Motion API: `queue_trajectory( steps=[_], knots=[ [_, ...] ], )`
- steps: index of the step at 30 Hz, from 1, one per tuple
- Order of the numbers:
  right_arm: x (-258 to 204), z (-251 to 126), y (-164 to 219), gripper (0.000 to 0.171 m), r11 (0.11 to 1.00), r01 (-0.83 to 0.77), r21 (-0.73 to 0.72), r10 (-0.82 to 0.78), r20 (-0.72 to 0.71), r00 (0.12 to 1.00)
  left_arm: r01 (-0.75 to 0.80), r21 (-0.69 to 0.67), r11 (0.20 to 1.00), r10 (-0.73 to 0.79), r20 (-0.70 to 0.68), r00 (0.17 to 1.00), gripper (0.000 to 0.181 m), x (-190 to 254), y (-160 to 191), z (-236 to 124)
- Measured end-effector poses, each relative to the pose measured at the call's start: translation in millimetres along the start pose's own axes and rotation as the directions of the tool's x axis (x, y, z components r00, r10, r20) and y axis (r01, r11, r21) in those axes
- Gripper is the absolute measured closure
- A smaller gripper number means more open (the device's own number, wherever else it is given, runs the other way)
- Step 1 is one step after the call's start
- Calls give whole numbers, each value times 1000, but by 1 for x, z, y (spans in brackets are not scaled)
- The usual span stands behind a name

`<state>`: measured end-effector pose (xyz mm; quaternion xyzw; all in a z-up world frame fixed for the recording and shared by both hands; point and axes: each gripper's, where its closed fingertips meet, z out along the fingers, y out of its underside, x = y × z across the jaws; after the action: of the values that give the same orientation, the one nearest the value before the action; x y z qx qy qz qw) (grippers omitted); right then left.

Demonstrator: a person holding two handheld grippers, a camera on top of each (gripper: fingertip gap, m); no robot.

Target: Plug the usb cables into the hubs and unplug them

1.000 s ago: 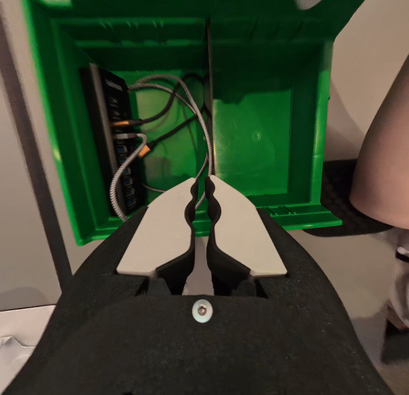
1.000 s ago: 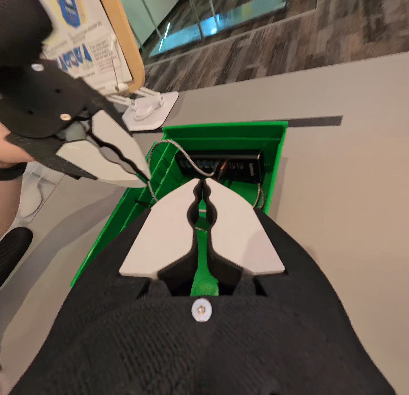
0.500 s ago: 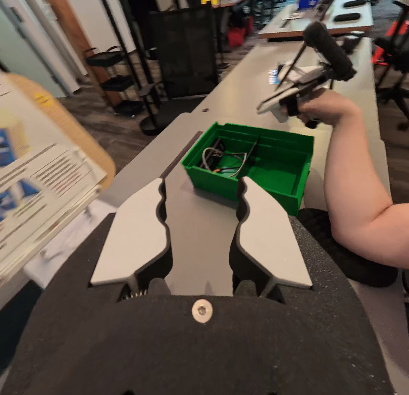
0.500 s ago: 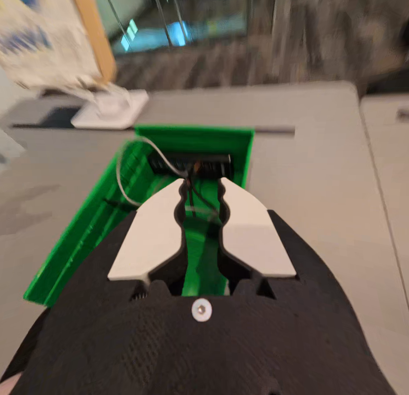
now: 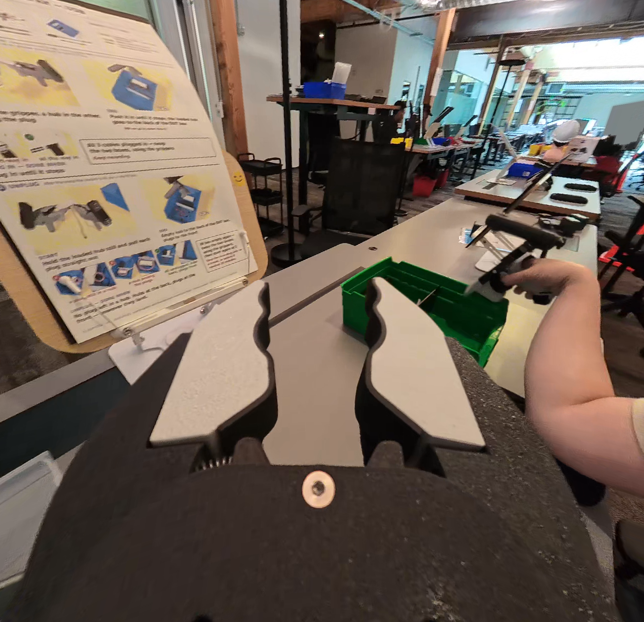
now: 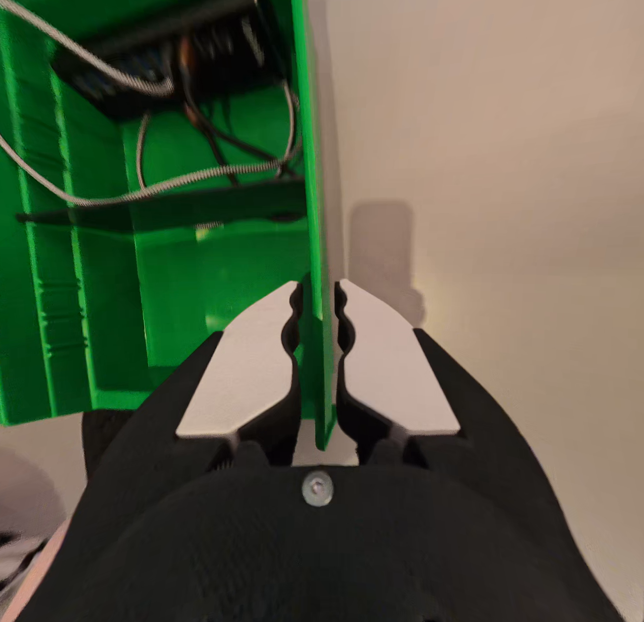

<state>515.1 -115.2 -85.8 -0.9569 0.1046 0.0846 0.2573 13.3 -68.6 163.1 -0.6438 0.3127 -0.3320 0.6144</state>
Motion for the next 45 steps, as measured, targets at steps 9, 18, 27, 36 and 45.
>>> queue_trajectory(
  steps=[9,18,27,36,45],
  knots=[
    [-6,19,19,163,982,20,-188,-20,5,1000,32,69,997,-38,91,995,132,-14,-13,-32],
    [-12,12,1,160,993,-26,-117,31,42,999,-7,63,998,-7,227,974,128,-25,-16,-46],
    [-81,-116,-125,146,736,113,667,-184,37,982,-98,-160,982,161,455,876,119,-80,-34,-86],
    [-188,-196,-148,136,203,221,954,-521,-86,849,-74,-91,993,109,472,875,136,-181,19,-114],
    [-238,-180,-152,136,106,341,934,-615,-208,760,-493,-168,854,510,85,856,155,-173,36,-66]
  ],
)
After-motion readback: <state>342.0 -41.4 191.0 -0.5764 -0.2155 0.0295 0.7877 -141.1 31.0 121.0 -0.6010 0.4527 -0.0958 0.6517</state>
